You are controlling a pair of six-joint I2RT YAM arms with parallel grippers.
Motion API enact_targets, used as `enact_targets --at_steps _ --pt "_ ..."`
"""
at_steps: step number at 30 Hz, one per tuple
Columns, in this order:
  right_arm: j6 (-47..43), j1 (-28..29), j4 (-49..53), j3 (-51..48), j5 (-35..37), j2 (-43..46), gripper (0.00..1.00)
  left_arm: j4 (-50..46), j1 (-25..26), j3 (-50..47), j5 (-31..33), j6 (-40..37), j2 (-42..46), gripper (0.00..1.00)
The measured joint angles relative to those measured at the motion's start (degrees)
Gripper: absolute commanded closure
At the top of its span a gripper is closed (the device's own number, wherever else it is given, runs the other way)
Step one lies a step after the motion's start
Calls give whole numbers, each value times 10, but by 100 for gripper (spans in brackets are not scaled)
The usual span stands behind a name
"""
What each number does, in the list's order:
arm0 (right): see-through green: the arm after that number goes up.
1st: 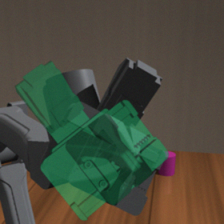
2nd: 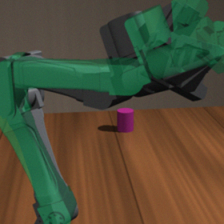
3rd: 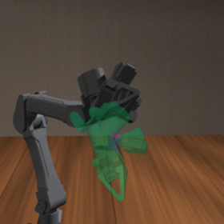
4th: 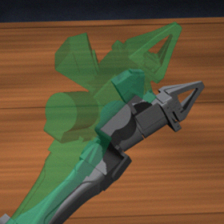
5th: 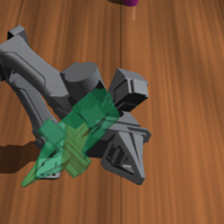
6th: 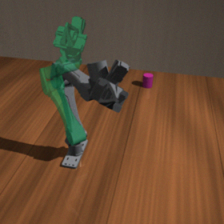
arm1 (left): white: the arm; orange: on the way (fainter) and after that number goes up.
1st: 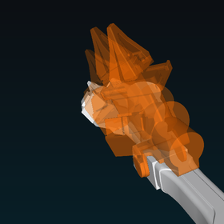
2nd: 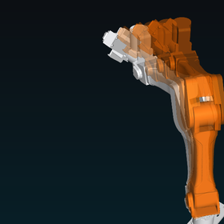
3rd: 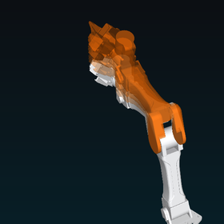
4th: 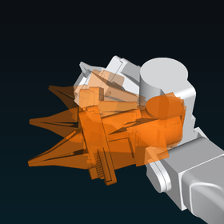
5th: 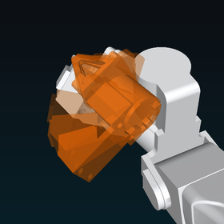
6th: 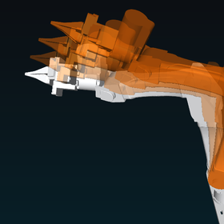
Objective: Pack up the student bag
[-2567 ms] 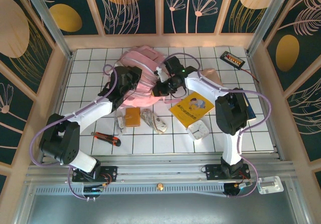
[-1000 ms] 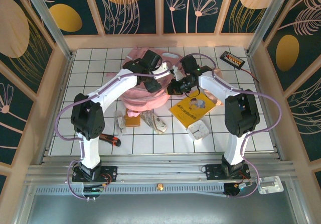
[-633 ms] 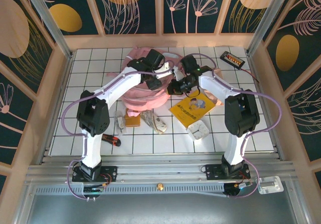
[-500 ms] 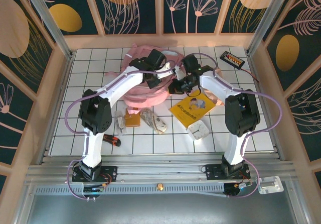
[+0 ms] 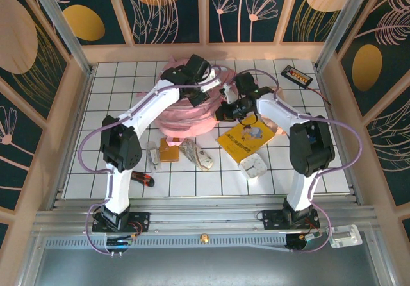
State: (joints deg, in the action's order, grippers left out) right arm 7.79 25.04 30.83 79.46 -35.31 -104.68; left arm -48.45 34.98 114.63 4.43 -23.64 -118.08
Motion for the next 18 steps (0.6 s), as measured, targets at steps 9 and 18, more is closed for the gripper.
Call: enact_targets --at_steps 9,18 --pt "-17 0 2 -10 -7 30 100 -42 0 46 -7 49 5 100" --pt "-25 20 7 -8 -5 30 86 -80 2 88 -9 92 3 100"
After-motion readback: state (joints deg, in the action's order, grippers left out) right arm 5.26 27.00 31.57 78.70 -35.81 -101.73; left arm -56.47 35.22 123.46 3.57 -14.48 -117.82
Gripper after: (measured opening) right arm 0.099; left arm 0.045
